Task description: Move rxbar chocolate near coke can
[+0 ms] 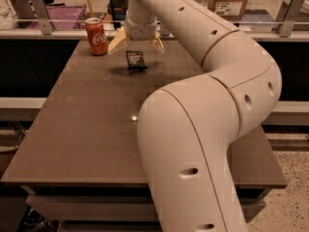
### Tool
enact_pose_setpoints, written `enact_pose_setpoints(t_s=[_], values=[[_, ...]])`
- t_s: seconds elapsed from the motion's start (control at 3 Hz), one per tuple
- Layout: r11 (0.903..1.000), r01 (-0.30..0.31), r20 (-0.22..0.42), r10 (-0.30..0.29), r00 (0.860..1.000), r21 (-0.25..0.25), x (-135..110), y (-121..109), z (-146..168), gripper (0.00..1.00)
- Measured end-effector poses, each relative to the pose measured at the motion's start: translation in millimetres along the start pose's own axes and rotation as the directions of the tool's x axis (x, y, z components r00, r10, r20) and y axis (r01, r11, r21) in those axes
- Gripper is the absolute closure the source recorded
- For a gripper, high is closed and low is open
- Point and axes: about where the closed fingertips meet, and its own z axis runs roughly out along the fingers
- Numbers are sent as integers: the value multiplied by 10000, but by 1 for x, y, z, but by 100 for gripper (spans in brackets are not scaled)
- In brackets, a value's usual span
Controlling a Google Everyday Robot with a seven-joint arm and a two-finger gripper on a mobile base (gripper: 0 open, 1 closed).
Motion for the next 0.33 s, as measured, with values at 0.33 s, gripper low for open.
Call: enact_pose_setpoints(t_s=[0.33], values=[[10000,0,-1,0,10000,0,0,0,0,0]])
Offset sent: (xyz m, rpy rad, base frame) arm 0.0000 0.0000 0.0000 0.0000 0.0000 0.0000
